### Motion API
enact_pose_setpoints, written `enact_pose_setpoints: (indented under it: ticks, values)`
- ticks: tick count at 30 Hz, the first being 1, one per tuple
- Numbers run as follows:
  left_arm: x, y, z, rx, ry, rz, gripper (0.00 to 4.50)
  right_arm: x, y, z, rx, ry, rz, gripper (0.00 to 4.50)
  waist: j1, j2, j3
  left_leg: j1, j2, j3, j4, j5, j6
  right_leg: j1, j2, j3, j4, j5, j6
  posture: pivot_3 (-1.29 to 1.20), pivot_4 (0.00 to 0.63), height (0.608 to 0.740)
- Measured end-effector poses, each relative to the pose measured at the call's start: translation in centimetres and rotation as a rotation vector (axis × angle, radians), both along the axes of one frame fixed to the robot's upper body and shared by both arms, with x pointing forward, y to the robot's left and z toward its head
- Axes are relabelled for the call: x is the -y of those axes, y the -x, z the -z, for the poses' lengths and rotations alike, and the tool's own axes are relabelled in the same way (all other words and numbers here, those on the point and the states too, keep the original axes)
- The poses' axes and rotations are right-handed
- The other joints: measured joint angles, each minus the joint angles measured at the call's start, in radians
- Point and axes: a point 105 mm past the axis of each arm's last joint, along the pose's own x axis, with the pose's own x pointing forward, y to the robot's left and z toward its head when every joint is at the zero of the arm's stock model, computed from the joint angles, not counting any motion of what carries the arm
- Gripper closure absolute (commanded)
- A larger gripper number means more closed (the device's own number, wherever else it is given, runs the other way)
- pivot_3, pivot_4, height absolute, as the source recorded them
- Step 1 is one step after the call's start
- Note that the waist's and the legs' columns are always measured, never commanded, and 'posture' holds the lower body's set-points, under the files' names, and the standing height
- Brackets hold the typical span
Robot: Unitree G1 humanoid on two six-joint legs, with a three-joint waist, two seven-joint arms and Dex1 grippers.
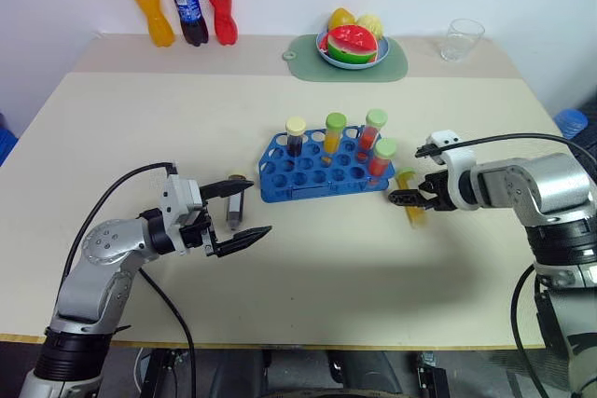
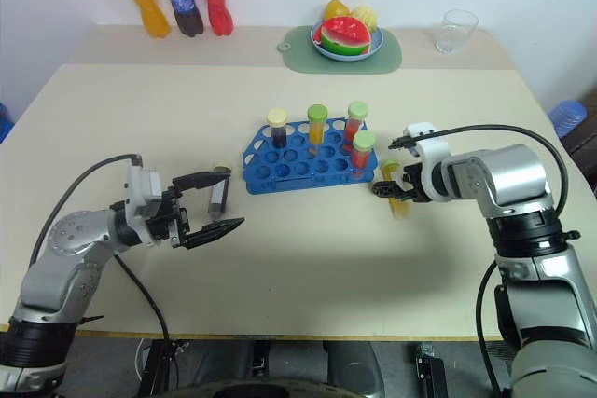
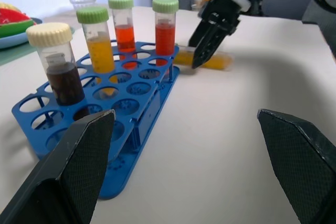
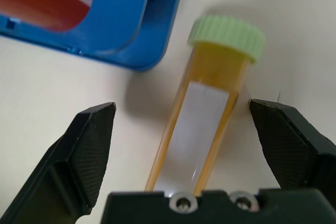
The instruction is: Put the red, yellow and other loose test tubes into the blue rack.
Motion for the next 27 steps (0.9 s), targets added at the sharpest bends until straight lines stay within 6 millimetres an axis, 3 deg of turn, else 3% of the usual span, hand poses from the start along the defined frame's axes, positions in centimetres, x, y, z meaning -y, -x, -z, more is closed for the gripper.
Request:
enact_pose_setpoints:
  ticks: [1, 4, 7, 14, 19, 22, 25, 27]
  values:
    - [0.0, 0.0, 0.0, -0.001, 0.001, -0.001, 0.0, 0.0, -0.2, 0.1, 0.005, 0.011, -0.005, 0.82, 0.0, -0.001, 0.0, 0.0, 0.0, 0.0, 0.0, 0.0, 0.0, 0.0, 0.0, 0.0, 0.0, 0.0, 0.0, 0.0, 0.15, 0.74]
    - [-0.1, 0.1, 0.1, -0.013, -0.004, -0.003, 0.0, 0.6, -0.5, 0.2, 0.022, 0.055, -0.013, 2.39, 0.001, -0.002, -0.001, 0.0, 0.0, 0.0, 0.0, 0.0, 0.0, 0.0, 0.0, 0.0, 0.0, 0.0, 0.0, 0.0, 0.15, 0.74]
    - [-0.1, 0.1, 0.1, -0.014, -0.005, -0.004, 0.0, 0.9, -0.6, 0.3, 0.045, 0.083, -0.041, 3.62, 0.001, -0.002, -0.001, 0.0, 0.0, 0.0, 0.0, 0.0, 0.0, 0.0, 0.0, 0.0, 0.0, 0.0, 0.0, 0.0, 0.15, 0.74]
    - [-0.2, -0.3, -0.2, -0.001, -0.005, -0.005, 0.0, 1.2, 0.7, 1.1, 0.201, 0.174, -0.192, 3.62, 0.012, -0.006, -0.004, 0.0, 0.0, -0.001, 0.0, 0.0, 0.0, 0.001, 0.0, 0.0, -0.001, 0.0, 0.0, 0.0, 0.15, 0.74]
    - [-0.4, -0.7, -0.5, 0.009, -0.003, -0.011, 0.0, 1.8, 5.0, 1.1, 0.304, 0.058, -0.341, 3.62, 0.028, -0.007, -0.004, -0.001, -0.001, -0.001, 0.0, 0.0, 0.0, 0.002, -0.001, -0.001, -0.002, 0.0, 0.0, 0.0, 0.15, 0.74]
    - [-0.4, -1.0, -0.4, 0.002, 0.001, -0.002, 0.0, -1.0, 8.3, 0.6, 0.312, -0.113, -0.471, 3.62, 0.022, -0.006, -0.004, 0.001, 0.0, -0.001, 0.0, 0.0, 0.0, 0.002, 0.0, -0.001, -0.001, 0.0, 0.0, 0.0, 0.15, 0.74]
    - [0.2, -1.3, -0.5, 0.004, 0.007, 0.025, 0.0, -3.8, 8.9, -1.1, 0.44, -0.219, -0.571, 3.62, 0.006, -0.006, -0.004, 0.002, 0.0, -0.001, 0.0, 0.0, 0.0, 0.002, 0.002, 0.0, 0.0, 0.0, 0.0, 0.0, 0.15, 0.74]
    - [0.2, -1.5, -0.7, 0.012, 0.009, 0.033, 0.0, -5.5, 8.3, -2.3, 0.545, -0.304, -0.591, 3.62, -0.001, -0.007, -0.004, 0.003, 0.001, -0.001, 0.001, 0.0, 0.0, 0.002, 0.003, 0.0, 0.0, 0.0, 0.0, 0.0, 0.15, 0.74]
